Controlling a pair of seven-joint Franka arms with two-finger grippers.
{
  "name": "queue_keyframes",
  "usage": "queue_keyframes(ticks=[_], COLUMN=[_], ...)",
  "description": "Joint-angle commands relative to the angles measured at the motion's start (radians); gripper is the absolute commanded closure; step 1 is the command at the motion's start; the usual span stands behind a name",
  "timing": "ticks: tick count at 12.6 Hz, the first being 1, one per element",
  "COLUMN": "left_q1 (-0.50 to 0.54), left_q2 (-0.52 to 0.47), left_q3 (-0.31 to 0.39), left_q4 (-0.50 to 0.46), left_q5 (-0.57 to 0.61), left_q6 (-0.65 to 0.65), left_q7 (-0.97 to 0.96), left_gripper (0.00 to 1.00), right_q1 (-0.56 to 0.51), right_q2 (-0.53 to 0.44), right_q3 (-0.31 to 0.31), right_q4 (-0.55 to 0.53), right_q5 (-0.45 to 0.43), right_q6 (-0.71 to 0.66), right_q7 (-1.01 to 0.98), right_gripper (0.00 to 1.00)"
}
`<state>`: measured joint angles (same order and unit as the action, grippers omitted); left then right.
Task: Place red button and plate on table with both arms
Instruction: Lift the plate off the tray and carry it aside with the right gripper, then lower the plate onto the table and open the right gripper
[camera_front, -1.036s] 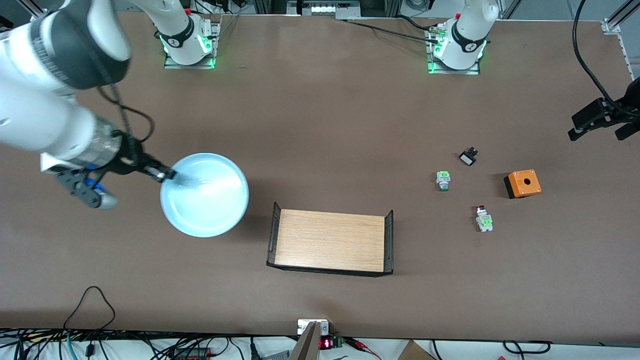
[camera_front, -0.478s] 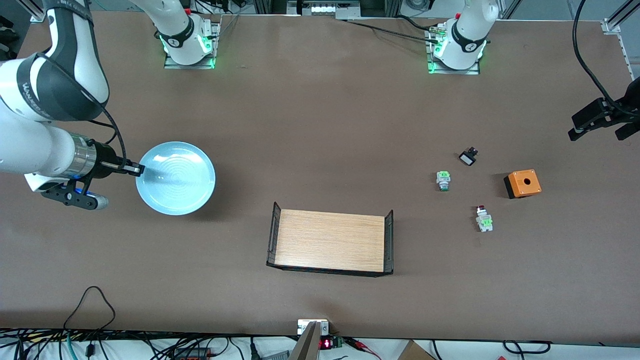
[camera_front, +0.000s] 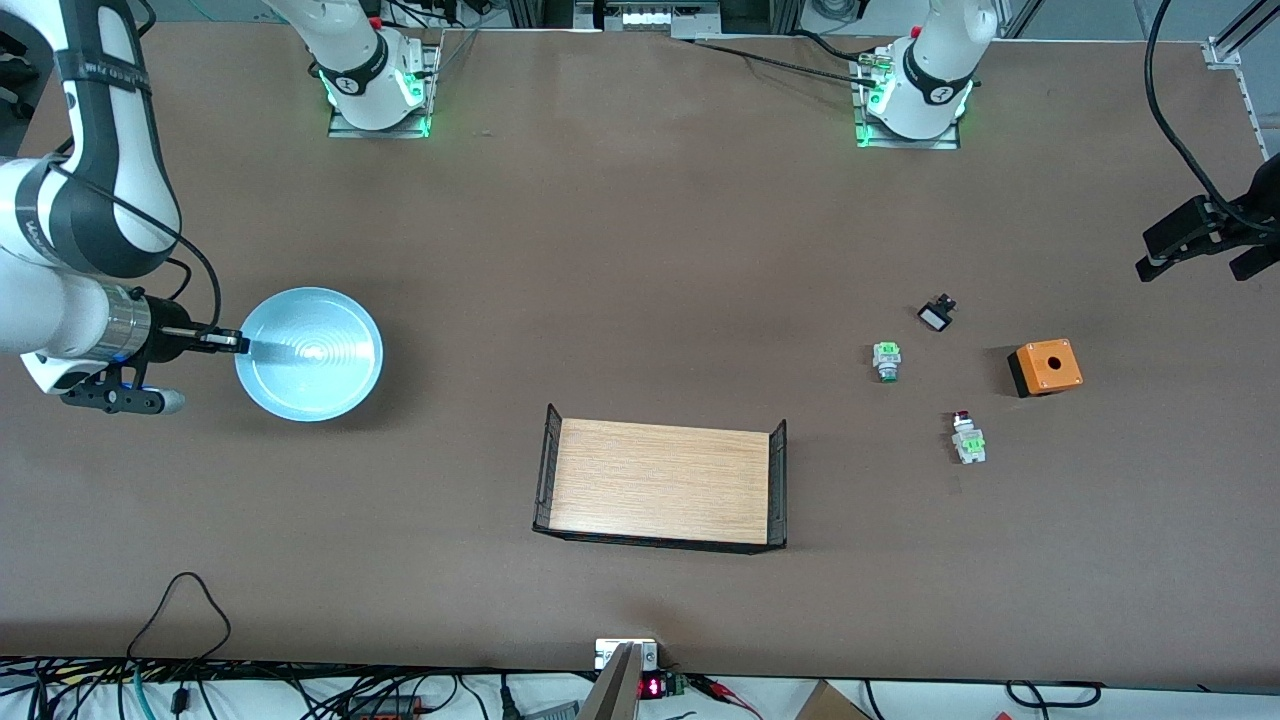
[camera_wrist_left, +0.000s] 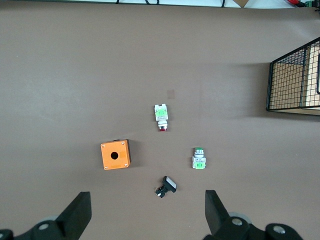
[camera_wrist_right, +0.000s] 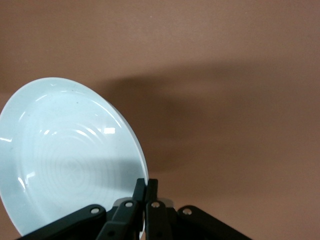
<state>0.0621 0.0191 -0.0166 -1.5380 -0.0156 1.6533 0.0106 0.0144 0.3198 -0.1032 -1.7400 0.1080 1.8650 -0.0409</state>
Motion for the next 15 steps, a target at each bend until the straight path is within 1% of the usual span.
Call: queue_keyframes(ticks=[1,4,7,10,12,13,14,15], left_q1=[-0.01,-0.008,-0.01,-0.008,-0.008,-0.01,-0.01,-0.008], left_q2=[-0.005,-0.005,-0.005,-0.005,-0.005,-0.005,-0.005,-0.005], left_q3=[0.003,0.003,0.003,0.003,0.003,0.004,0.004,0.003], left_q4=[0.013,0.013,0.013,0.013,0.013,0.013,0.013,0.013], left_q5=[0.011,0.011,0.011,0.011,0.011,0.011,0.011,0.011], left_q6=[-0.015,-0.015,-0.015,-0.017,-0.015,-0.015,-0.015,-0.015], left_q7=[-0.011,-0.011,-0.011,-0.009,-0.009,-0.009,-0.009,-0.009], left_gripper=[0.0,0.0,0.0,0.0,0.0,0.0,0.0,0.0], right_q1=[-0.047,-0.053,-0.054,-0.079,-0.08,-0.08,-0.079,-0.077], right_q2=[-0.053,-0.082,-0.084,-0.077,-0.065,-0.061,-0.061,-0.07], right_q3=[0.016,0.016,0.017,0.019,0.019,0.019,0.019,0.019], right_q4=[-0.166,-0.344,-0.473,-0.559,-0.576,-0.576,-0.575,-0.57], right_q5=[-0.01,-0.008,0.001,0.009,0.012,0.013,0.016,0.016], right_q6=[0.146,0.355,0.52,0.635,0.658,0.654,0.648,0.64], right_q7=[-0.103,-0.157,-0.197,-0.226,-0.228,-0.223,-0.206,-0.202], right_gripper=[1.0,1.0,1.0,1.0,1.0,0.91,0.38,0.0])
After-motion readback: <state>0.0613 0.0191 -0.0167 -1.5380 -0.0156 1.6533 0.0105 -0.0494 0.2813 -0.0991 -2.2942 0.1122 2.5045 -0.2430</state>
